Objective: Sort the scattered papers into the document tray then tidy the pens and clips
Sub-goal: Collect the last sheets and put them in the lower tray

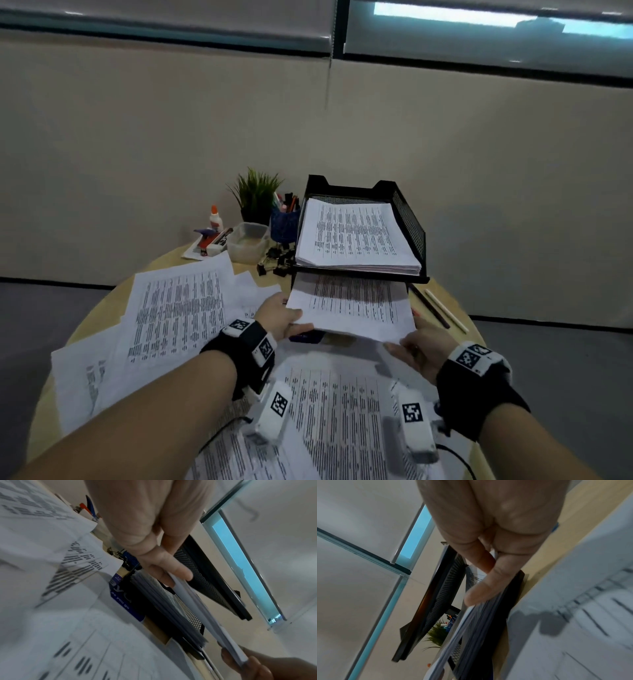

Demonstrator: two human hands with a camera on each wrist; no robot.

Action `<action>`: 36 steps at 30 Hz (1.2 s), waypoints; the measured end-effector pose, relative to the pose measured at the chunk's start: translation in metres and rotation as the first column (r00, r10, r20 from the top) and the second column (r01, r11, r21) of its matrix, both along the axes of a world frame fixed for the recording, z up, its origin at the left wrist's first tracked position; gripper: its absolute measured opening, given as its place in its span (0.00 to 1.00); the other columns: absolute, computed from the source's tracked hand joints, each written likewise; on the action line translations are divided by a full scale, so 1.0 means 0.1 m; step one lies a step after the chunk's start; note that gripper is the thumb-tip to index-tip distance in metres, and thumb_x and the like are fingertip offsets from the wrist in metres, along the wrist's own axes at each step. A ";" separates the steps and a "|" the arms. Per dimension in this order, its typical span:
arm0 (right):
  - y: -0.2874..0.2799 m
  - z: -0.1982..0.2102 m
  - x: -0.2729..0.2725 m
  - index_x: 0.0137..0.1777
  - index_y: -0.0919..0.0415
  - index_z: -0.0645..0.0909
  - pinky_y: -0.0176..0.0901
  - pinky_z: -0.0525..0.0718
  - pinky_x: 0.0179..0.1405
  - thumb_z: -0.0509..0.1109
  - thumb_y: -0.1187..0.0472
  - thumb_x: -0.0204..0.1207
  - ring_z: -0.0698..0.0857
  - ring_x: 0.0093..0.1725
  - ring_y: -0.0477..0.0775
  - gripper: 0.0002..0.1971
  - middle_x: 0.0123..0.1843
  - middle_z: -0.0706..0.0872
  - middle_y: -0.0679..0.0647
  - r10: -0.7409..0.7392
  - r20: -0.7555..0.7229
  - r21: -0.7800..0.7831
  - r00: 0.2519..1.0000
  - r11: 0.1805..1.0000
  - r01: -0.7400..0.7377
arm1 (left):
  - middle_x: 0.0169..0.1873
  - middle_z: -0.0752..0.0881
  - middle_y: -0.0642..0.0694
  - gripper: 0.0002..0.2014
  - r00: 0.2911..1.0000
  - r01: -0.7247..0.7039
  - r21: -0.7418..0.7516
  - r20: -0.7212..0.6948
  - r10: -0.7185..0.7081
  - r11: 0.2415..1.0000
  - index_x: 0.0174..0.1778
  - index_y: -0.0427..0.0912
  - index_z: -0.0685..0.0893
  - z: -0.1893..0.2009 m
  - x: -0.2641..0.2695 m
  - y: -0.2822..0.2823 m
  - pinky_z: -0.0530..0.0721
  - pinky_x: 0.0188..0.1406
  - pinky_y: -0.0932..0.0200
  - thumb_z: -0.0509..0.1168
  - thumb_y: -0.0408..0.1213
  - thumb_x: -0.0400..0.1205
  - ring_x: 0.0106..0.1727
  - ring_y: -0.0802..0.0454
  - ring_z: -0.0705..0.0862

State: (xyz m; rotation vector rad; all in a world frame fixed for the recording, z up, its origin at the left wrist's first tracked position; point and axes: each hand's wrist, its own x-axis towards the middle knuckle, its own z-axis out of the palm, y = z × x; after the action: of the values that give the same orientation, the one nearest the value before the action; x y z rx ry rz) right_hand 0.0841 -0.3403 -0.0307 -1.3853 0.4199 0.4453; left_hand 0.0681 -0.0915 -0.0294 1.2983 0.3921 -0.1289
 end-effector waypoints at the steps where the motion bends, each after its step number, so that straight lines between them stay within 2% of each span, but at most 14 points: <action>1: 0.01 0.00 0.09 0.65 0.59 0.77 0.41 0.89 0.25 0.49 0.85 0.76 0.88 0.45 0.63 0.28 0.62 0.82 0.62 -0.014 0.008 0.005 1.000 1.000 0.014 | 0.67 0.73 0.37 0.16 1.000 -0.017 -0.011 -0.001 0.017 1.000 0.62 0.34 0.71 -0.02 0.08 0.00 0.88 0.27 0.63 0.55 0.15 0.81 0.60 0.34 0.80; 4: 0.04 0.06 0.31 0.65 0.64 0.75 0.38 0.87 0.20 0.48 0.83 0.78 0.87 0.34 0.61 0.24 0.52 0.84 0.65 -0.021 0.019 0.006 1.000 1.000 0.021 | 0.59 0.76 0.40 0.17 0.997 -0.033 0.077 0.077 0.027 0.996 0.60 0.35 0.72 -0.11 0.32 0.02 0.88 0.31 0.65 0.55 0.14 0.80 0.62 0.34 0.79; 6: 0.07 0.07 0.45 0.63 0.67 0.75 0.38 0.86 0.18 0.50 0.83 0.79 0.85 0.36 0.61 0.20 0.47 0.83 0.64 -0.050 0.030 -0.003 0.998 0.999 0.050 | 0.55 0.80 0.39 0.18 0.992 -0.055 0.260 0.121 0.024 0.964 0.64 0.34 0.74 -0.21 0.44 0.05 0.89 0.39 0.59 0.59 0.17 0.80 0.56 0.38 0.82; 8: 0.09 0.03 0.56 0.63 0.69 0.75 0.39 0.86 0.18 0.53 0.81 0.80 0.85 0.36 0.61 0.17 0.46 0.82 0.63 -0.075 0.033 -0.027 0.997 0.997 0.076 | 0.50 0.81 0.39 0.17 0.992 -0.084 0.430 0.123 0.034 0.899 0.65 0.34 0.74 -0.32 0.50 0.07 0.90 0.44 0.53 0.61 0.21 0.80 0.46 0.41 0.85; 11: 0.09 -0.12 0.66 0.67 0.75 0.73 0.39 0.87 0.24 0.60 0.78 0.79 0.88 0.26 0.54 0.17 0.42 0.81 0.62 -0.055 0.038 -0.169 0.998 0.984 0.060 | 0.44 0.82 0.43 0.13 0.990 -0.120 0.665 0.140 0.035 0.738 0.61 0.39 0.78 -0.40 0.50 0.05 0.88 0.34 0.55 0.61 0.27 0.81 0.35 0.42 0.86; 12: 0.10 -0.16 0.67 0.65 0.77 0.73 0.39 0.86 0.23 0.61 0.78 0.78 0.86 0.20 0.51 0.15 0.40 0.80 0.62 -0.052 0.040 -0.201 0.998 0.978 0.059 | 0.46 0.84 0.41 0.12 0.988 -0.124 0.719 0.153 0.018 0.684 0.60 0.40 0.79 -0.41 0.50 0.04 0.88 0.34 0.54 0.61 0.29 0.82 0.35 0.41 0.86; 15: 0.10 -0.26 0.68 0.45 0.75 0.74 0.45 0.83 0.20 0.65 0.78 0.76 0.78 0.14 0.56 0.02 0.26 0.78 0.65 -0.099 0.013 -0.235 0.995 0.967 0.100 | 0.53 0.86 0.40 0.12 0.992 -0.076 0.845 0.119 -0.046 0.530 0.59 0.44 0.83 -0.40 0.53 0.09 0.85 0.43 0.56 0.60 0.35 0.82 0.45 0.39 0.87; 16: 0.10 -0.28 0.67 0.43 0.74 0.71 0.49 0.83 0.21 0.66 0.77 0.76 0.77 0.14 0.55 0.05 0.24 0.77 0.65 -0.104 -0.005 -0.246 0.995 0.964 0.099 | 0.54 0.87 0.40 0.12 0.993 -0.046 0.868 0.093 -0.071 0.495 0.60 0.45 0.83 -0.40 0.52 0.11 0.83 0.45 0.59 0.59 0.37 0.83 0.49 0.40 0.86; 20: 0.09 -0.27 0.56 0.57 0.64 0.66 0.52 0.84 0.22 0.73 0.71 0.73 0.76 0.17 0.55 0.19 0.27 0.78 0.68 -0.089 0.074 -0.383 0.993 0.917 0.111 | 0.61 0.85 0.43 0.17 0.993 0.039 0.904 0.014 -0.120 0.426 0.67 0.49 0.80 -0.33 0.42 0.10 0.75 0.45 0.63 0.58 0.39 0.84 0.56 0.43 0.84; 22: 0.09 -0.19 0.42 0.57 0.62 0.65 0.55 0.88 0.27 0.76 0.64 0.71 0.83 0.26 0.61 0.23 0.36 0.83 0.68 -0.028 0.134 -0.500 0.991 0.861 0.092 | 0.61 0.84 0.42 0.19 0.989 0.072 0.904 -0.010 -0.148 0.422 0.71 0.46 0.76 -0.27 0.34 0.09 0.76 0.47 0.62 0.59 0.39 0.83 0.58 0.43 0.83; 25: 0.11 -0.09 0.10 0.45 0.59 0.72 0.53 0.87 0.42 0.75 0.58 0.70 0.87 0.38 0.63 0.13 0.42 0.85 0.63 0.219 0.123 -0.712 0.968 0.699 -0.068 | 0.58 0.83 0.38 0.20 0.973 0.146 0.920 -0.068 -0.219 0.364 0.69 0.42 0.75 -0.18 0.12 0.07 0.80 0.50 0.57 0.64 0.39 0.81 0.57 0.42 0.82; 27: 0.16 -0.13 -0.17 0.50 0.57 0.72 0.49 0.83 0.45 0.73 0.56 0.72 0.85 0.43 0.59 0.13 0.48 0.85 0.61 0.365 -0.009 -0.811 0.931 0.542 -0.221 | 0.60 0.81 0.39 0.21 0.954 0.223 0.934 -0.151 -0.259 0.278 0.68 0.44 0.76 -0.18 -0.10 0.06 0.81 0.56 0.54 0.65 0.43 0.79 0.59 0.42 0.81; 31: 0.26 -0.27 -0.70 0.62 0.63 0.72 0.40 0.72 0.41 0.70 0.57 0.74 0.75 0.44 0.53 0.19 0.51 0.80 0.57 0.500 -0.150 -0.899 0.853 0.290 -0.329 | 0.67 0.72 0.42 0.22 0.916 0.340 0.931 -0.295 -0.270 0.133 0.70 0.47 0.73 -0.23 -0.62 0.03 0.75 0.63 0.53 0.63 0.47 0.80 0.68 0.43 0.72; 36: 0.24 -0.25 -1.19 0.53 0.55 0.66 0.39 0.75 0.39 0.70 0.50 0.73 0.76 0.45 0.52 0.18 0.49 0.75 0.53 0.524 -0.233 -0.866 0.819 0.272 -0.420 | 0.67 0.69 0.41 0.28 0.874 0.442 0.897 -0.430 -0.227 0.001 0.69 0.45 0.73 -0.20 -1.25 0.05 0.76 0.64 0.50 0.66 0.53 0.75 0.69 0.43 0.69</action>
State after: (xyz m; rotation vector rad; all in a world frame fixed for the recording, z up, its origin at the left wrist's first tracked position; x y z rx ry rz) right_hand -0.0350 -0.3159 -0.0557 -2.6541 0.0997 0.6867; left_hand -0.0566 -0.0866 -0.0498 2.8590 0.2540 -0.4517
